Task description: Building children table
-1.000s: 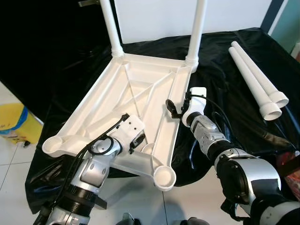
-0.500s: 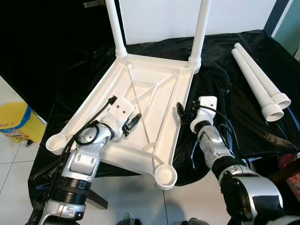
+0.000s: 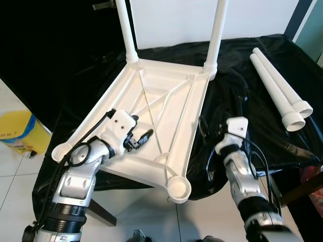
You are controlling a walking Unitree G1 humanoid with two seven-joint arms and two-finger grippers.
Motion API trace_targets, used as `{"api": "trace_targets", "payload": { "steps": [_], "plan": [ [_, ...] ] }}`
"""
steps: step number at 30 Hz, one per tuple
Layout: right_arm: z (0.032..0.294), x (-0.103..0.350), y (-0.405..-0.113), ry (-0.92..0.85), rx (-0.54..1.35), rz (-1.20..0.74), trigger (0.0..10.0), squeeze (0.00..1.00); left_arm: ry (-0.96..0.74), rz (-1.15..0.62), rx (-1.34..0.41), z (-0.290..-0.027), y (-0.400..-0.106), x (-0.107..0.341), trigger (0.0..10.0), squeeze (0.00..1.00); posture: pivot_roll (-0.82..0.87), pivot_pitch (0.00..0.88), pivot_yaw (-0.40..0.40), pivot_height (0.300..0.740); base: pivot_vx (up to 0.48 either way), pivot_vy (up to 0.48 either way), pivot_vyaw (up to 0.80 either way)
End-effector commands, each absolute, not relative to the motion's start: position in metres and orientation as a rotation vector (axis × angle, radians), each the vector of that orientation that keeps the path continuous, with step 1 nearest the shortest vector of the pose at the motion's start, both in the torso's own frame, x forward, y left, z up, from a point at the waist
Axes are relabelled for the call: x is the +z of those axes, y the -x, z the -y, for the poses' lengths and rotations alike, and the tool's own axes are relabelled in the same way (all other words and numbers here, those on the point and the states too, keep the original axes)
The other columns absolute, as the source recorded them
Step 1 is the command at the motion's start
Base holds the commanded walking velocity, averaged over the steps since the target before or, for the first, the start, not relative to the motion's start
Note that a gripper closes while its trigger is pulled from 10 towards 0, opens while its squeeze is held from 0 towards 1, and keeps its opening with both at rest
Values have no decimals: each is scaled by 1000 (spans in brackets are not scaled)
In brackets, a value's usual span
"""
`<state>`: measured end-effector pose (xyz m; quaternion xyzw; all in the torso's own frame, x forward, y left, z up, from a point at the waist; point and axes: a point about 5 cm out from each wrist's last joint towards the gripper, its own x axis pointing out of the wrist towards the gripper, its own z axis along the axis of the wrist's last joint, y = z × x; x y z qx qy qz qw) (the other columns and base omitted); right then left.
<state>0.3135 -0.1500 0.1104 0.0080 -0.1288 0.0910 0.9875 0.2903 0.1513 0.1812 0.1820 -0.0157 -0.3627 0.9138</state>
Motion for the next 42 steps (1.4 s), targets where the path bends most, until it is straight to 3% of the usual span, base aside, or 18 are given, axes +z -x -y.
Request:
{"api": "trace_targets", "payload": {
  "steps": [1,6,7,13,20,42],
  "plan": [
    [152,113,-309,3,198,263,10000,0,-371,45,-811,-153,-283,183,10000,1000,-64,46,42,740,0,0,0],
    [160,115,-301,24,202,258,10000,0,-386,1,-936,-157,-267,177,10000,1000,-67,42,39,740,0,0,0],
    [163,116,-300,32,202,258,10000,0,-397,-18,-953,-158,-264,175,10000,0,-68,43,39,740,0,0,0],
    [168,121,-300,55,203,253,10000,0,-427,-82,-981,-164,-260,169,10000,0,-67,42,35,740,0,0,0],
    [171,130,-299,71,202,250,10000,0,-594,-243,-951,-178,-263,143,10000,0,-74,45,34,740,0,0,0],
    [179,140,-292,97,148,248,10000,0,-658,-456,-916,-160,-291,112,10000,0,-116,60,83,740,0,0,0]
  ]
}}
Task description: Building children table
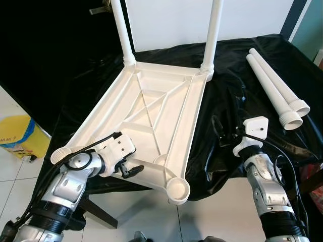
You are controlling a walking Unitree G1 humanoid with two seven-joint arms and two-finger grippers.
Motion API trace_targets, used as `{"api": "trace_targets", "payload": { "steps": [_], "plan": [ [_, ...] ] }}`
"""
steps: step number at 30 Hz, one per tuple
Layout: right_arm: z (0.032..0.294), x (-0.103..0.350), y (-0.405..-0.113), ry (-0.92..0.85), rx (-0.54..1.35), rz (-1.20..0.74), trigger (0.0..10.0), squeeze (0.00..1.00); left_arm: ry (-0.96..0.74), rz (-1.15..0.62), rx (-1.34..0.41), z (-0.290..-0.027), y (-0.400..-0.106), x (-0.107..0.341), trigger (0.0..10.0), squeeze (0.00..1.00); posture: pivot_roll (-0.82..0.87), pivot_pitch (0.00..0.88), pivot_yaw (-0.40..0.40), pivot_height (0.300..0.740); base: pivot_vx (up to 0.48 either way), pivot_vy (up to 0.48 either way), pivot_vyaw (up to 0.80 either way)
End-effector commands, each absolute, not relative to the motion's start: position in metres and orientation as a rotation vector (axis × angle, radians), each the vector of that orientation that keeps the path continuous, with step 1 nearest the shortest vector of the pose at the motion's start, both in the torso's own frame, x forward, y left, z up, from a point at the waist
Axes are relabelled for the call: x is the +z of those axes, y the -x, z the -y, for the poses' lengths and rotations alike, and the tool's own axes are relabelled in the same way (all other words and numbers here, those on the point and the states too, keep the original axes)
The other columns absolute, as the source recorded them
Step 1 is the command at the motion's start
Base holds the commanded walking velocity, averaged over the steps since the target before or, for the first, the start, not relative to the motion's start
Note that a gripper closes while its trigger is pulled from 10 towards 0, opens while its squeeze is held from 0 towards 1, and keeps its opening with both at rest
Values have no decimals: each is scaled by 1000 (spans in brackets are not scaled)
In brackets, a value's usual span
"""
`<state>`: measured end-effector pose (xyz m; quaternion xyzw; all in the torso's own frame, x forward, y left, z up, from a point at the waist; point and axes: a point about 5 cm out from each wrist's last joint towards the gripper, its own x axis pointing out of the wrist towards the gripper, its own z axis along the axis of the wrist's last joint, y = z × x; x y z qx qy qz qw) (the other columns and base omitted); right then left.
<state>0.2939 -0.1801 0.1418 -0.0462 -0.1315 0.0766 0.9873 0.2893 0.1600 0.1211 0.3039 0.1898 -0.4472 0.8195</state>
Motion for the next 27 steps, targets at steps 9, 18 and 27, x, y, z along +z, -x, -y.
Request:
{"api": "trace_targets", "payload": {
  "steps": [9,18,27],
  "plan": [
    [181,142,-290,98,128,244,10000,0,-664,-496,-926,-155,-297,108,10000,0,-123,61,93,740,0,0,0],
    [181,143,-289,100,122,245,10000,0,-651,-479,-918,-152,-300,110,0,0,-127,54,98,740,0,0,0],
    [184,149,-296,103,110,245,10000,0,-607,-429,-921,-142,-307,121,0,0,-113,97,94,740,0,0,0]
  ]
}}
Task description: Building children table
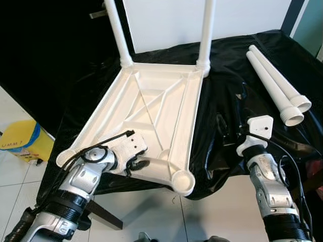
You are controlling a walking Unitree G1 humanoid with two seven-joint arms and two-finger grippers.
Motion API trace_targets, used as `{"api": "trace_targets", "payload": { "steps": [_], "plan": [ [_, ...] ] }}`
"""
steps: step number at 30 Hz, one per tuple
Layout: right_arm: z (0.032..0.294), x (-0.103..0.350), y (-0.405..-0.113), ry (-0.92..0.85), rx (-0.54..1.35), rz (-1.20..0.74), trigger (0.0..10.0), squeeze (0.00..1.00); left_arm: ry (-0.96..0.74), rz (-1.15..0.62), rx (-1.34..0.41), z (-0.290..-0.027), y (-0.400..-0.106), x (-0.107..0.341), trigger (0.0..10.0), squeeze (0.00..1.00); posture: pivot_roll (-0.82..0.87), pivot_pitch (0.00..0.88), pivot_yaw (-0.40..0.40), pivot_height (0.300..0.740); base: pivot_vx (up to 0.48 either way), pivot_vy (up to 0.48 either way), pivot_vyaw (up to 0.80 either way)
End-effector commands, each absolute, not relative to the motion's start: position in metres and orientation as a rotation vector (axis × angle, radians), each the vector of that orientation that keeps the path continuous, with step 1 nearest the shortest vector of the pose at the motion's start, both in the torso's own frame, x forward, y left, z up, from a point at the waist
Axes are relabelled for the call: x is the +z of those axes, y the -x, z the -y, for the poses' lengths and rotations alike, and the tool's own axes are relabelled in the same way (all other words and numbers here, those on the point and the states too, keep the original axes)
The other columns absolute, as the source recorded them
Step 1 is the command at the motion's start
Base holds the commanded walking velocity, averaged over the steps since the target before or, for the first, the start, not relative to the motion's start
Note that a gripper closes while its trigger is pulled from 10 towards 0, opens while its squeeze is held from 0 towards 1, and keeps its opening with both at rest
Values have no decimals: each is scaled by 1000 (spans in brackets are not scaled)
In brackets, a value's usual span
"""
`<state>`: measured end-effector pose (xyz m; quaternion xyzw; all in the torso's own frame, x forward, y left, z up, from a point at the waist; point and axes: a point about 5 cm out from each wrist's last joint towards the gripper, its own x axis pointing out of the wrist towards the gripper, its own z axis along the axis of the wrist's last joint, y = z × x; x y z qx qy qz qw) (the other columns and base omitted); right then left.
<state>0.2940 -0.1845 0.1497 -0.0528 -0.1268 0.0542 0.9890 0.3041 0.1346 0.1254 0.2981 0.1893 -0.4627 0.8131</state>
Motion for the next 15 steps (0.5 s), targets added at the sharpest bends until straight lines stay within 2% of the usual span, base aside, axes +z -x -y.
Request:
{"api": "trace_targets", "payload": {
  "steps": [1,6,7,8,9,10,15],
  "plan": [
    [185,150,-298,105,105,247,10000,0,-601,-413,-909,-140,-309,124,0,0,-114,92,98,740,0,0,0],
    [186,152,-299,105,104,250,10000,0,-595,-391,-900,-138,-312,127,0,0,-111,84,94,740,0,0,0],
    [186,152,-300,106,101,252,10000,0,-575,-361,-904,-131,-313,131,3804,0,-109,84,93,740,0,0,0],
    [186,152,-300,106,101,252,10000,0,-575,-361,-904,-131,-313,131,3804,0,-109,84,93,740,0,0,0],
    [186,152,-301,105,100,254,10000,0,-562,-333,-929,-123,-311,134,5333,0,-106,76,92,740,0,0,0],
    [186,152,-302,105,98,254,10000,0,-546,-310,-948,-115,-309,137,10000,0,-105,74,92,740,0,0,0],
    [186,153,-303,103,92,254,10000,0,-556,-282,-954,-105,-308,138,10000,0,-105,71,93,740,0,0,0]
  ]
}}
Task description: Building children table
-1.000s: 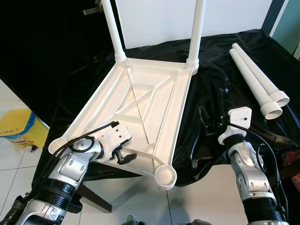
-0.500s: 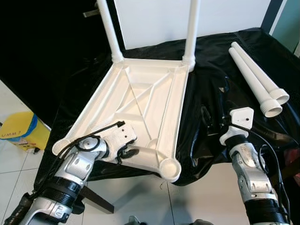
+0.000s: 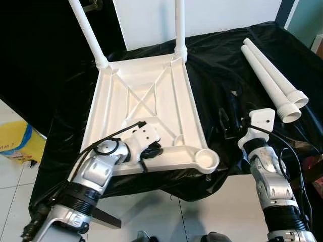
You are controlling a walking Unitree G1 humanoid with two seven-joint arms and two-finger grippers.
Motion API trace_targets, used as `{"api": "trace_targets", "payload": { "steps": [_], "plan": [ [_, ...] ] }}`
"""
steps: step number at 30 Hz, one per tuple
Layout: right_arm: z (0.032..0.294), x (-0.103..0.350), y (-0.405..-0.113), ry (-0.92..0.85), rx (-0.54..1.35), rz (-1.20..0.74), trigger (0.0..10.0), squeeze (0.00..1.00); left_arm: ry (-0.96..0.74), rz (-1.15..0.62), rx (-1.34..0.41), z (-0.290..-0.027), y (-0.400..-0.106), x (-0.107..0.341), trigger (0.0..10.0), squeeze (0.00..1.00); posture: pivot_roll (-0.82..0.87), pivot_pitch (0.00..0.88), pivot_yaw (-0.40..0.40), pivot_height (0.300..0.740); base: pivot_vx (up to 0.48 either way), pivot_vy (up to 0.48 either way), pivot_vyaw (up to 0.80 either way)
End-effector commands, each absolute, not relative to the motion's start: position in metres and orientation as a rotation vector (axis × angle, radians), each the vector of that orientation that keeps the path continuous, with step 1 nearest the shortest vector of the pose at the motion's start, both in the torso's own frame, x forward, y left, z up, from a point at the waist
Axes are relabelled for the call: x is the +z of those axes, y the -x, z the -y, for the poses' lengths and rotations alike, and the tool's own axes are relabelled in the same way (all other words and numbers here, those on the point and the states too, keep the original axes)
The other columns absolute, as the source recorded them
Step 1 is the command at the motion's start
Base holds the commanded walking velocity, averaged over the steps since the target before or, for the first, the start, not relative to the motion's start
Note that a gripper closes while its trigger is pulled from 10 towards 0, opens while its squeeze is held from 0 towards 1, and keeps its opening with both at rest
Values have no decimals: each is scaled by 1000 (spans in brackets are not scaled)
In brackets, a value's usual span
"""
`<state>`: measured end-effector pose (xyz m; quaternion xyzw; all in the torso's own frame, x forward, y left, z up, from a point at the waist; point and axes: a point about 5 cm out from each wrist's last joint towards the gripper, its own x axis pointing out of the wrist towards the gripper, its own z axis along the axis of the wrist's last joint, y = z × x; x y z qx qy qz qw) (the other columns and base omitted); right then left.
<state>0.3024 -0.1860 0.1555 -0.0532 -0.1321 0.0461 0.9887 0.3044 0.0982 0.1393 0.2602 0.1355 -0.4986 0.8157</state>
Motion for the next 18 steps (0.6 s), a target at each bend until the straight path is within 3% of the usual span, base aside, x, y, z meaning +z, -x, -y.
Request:
{"api": "trace_targets", "payload": {
  "steps": [1,3,4,5,6,10,11,18],
  "plan": [
    [186,153,-304,101,90,254,10000,0,-549,-273,-954,-102,-307,139,10000,0,-103,69,93,740,0,0,0],
    [185,152,-304,99,89,254,10000,0,-540,-268,-951,-99,-307,139,10000,0,-102,66,92,740,0,0,0],
    [184,152,-305,97,89,254,10000,0,-528,-266,-940,-98,-307,138,2784,0,-103,63,92,740,0,0,0],
    [184,152,-305,97,89,254,10000,0,-528,-266,-940,-98,-307,138,2784,0,-103,63,92,740,0,0,0],
    [184,153,-305,95,89,255,10000,0,-534,-264,-942,-97,-306,137,0,0,-101,63,91,740,0,0,0],
    [183,153,-306,94,89,257,10000,0,-548,-267,-930,-96,-307,136,0,0,-100,61,91,740,0,0,0],
    [184,153,-306,95,87,258,10000,0,-568,-268,-916,-97,-308,136,10000,0,-98,60,90,740,0,0,0],
    [184,154,-308,96,82,263,10000,0,-569,-254,-887,-97,-312,140,10000,0,-91,57,99,740,0,0,0]
  ]
}}
